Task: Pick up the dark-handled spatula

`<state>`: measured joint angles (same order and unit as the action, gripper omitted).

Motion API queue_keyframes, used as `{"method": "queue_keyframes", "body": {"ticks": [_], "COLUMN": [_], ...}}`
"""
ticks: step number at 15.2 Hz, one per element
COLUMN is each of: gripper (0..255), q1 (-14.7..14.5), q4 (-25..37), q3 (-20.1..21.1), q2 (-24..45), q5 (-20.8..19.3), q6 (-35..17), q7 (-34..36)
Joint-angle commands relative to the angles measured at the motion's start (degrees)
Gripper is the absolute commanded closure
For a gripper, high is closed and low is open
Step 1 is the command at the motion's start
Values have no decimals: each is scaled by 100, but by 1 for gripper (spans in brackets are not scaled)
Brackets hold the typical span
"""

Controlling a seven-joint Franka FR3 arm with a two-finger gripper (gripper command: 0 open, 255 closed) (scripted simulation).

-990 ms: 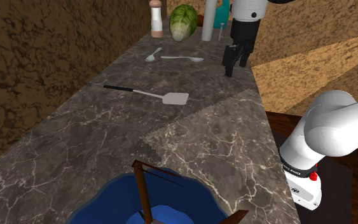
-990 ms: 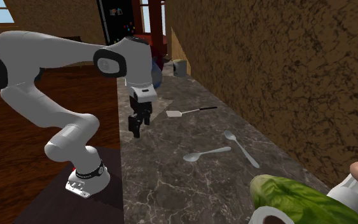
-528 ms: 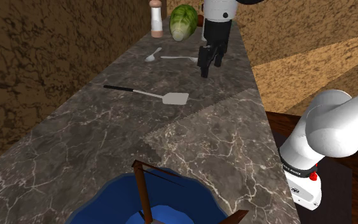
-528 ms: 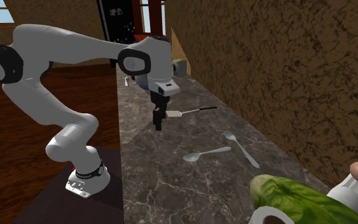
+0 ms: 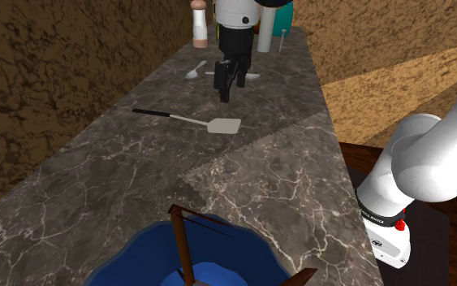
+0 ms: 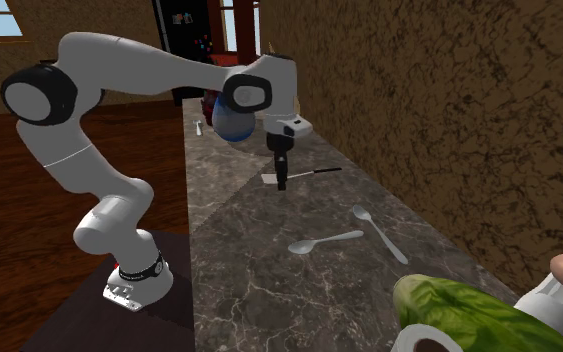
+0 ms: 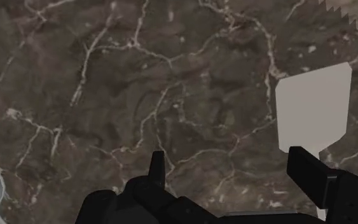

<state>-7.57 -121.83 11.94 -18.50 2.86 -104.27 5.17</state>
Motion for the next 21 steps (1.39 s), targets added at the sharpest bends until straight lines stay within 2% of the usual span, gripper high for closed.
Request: {"method": "queue_keyframes", "body": {"ticks": [1,10,19,20,21], "gripper": [0,0,0,255,255], "q1": [-91,-462,-467,-462,-461], "q4": [323,1805,1268,1275,1275], "q3": [131,617,621,616,615], "q2": [341,1710,1752,1738,1741], "q5": [-12,-260,-274,-268,-269], "q6": [-82,-197,-774,-754,-756], "q7": [-15,-93,-82,-95,-97]}}
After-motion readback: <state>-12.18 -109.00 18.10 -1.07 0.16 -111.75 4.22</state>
